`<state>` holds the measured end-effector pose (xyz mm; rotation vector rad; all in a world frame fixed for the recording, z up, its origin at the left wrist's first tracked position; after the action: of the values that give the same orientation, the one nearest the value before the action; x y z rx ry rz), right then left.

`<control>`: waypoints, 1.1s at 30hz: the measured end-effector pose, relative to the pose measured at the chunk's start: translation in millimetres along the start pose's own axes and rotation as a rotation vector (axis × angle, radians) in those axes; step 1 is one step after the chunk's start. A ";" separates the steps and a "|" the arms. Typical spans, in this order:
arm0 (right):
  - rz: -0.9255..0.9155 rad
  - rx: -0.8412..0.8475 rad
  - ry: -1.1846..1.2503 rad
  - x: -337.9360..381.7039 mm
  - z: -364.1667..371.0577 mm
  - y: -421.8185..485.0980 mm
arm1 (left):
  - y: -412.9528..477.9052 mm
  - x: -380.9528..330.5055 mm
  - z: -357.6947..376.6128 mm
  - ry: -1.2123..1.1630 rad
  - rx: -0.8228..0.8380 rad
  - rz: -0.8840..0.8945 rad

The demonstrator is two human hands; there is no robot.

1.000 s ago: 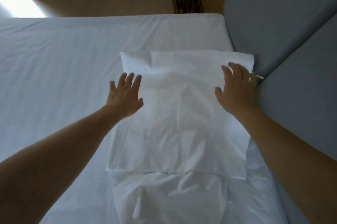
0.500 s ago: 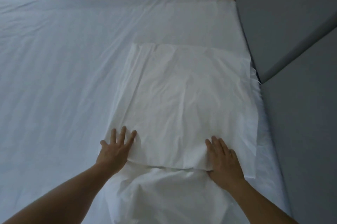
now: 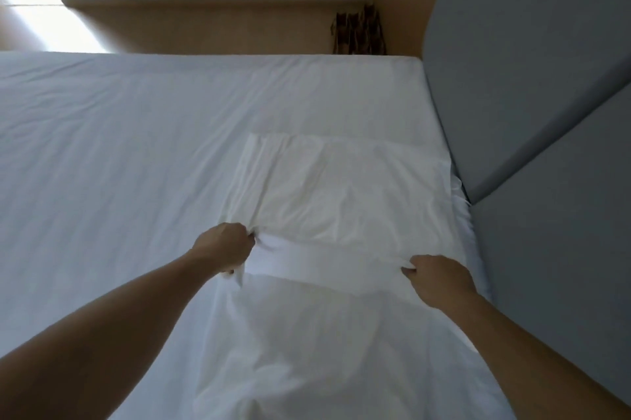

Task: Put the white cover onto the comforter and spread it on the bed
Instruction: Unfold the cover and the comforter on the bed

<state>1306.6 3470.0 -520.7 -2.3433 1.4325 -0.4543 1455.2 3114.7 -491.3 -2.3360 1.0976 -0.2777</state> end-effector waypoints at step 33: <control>0.097 0.008 0.944 43.1 -24.7 54.0 | 23.3 -39.8 9.8 -0.764 0.044 0.042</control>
<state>1272.1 3405.2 -519.9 -2.0917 1.8617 -1.6778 1418.2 3136.5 -510.7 -2.0731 0.7330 0.5620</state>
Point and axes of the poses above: each hand's wrist, its own y-axis towards the middle knuckle, its own z-axis out of the palm, x = y × z, the point moved 8 cm from there along y, towards the middle knuckle, and after that the axes turned 1 degree about -z, right-handed, at the moved point
